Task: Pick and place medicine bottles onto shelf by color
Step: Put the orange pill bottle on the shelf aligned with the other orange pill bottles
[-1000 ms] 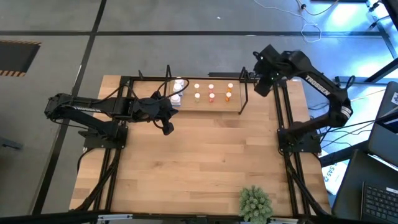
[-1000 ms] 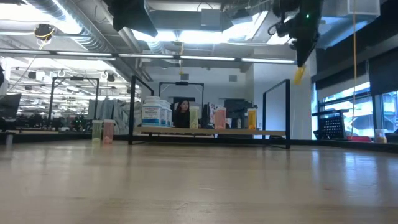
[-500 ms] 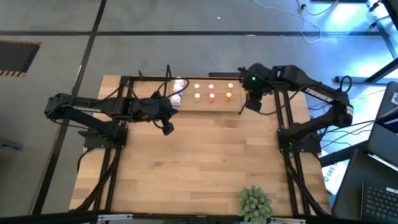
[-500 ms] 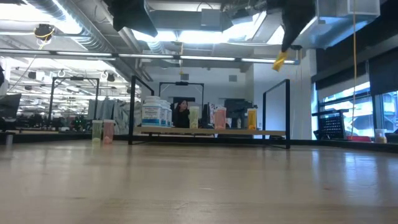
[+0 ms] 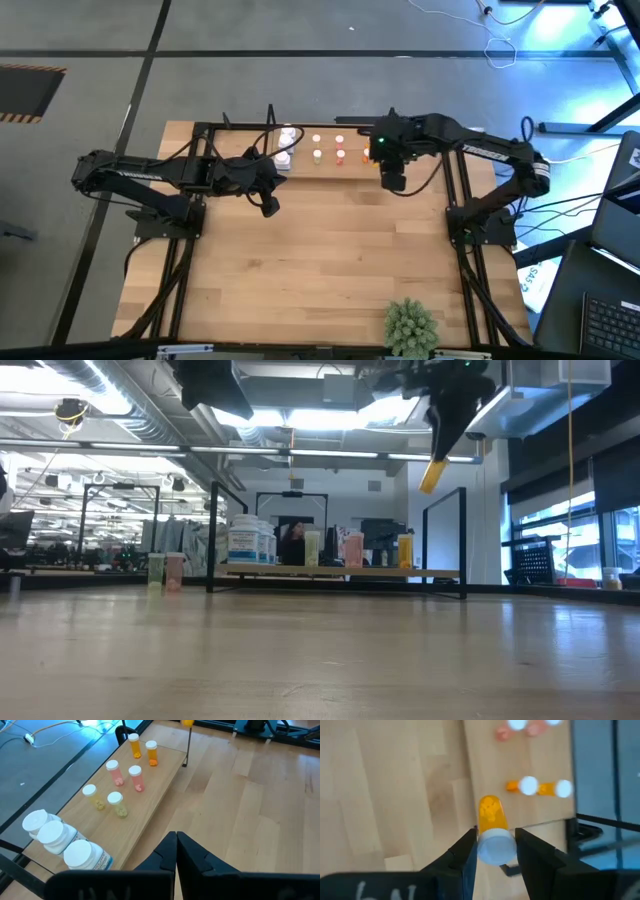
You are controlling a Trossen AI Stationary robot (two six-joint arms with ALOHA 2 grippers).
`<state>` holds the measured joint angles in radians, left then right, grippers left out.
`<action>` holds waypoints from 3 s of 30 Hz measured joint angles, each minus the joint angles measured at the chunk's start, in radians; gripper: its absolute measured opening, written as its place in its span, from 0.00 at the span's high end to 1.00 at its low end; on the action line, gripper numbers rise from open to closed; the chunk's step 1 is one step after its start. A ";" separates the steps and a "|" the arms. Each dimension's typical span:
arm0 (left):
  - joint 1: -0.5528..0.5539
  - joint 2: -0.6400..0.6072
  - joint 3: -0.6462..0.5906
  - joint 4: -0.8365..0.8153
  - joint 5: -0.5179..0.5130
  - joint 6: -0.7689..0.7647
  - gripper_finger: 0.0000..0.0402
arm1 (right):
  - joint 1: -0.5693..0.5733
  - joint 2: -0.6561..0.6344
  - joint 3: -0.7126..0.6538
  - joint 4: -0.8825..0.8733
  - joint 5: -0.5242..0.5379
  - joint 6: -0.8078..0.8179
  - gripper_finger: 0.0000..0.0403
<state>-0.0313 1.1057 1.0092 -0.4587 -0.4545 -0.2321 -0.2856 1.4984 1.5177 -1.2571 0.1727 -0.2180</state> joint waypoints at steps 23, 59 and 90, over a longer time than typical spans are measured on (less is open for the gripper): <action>0.007 0.000 0.000 0.002 -0.001 0.007 1.00 | -0.041 0.295 0.000 0.083 0.026 -0.126 0.69; 0.088 0.014 0.000 0.026 -0.007 0.006 1.00 | -0.103 0.313 0.000 0.117 -0.054 -0.125 0.69; 0.088 0.014 0.000 0.026 -0.008 0.006 1.00 | -0.137 0.363 -0.001 0.086 -0.111 -0.130 0.69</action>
<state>0.0566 1.1202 1.0096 -0.4328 -0.4625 -0.2256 -0.4221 1.8614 1.5169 -1.1708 0.0616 -0.3477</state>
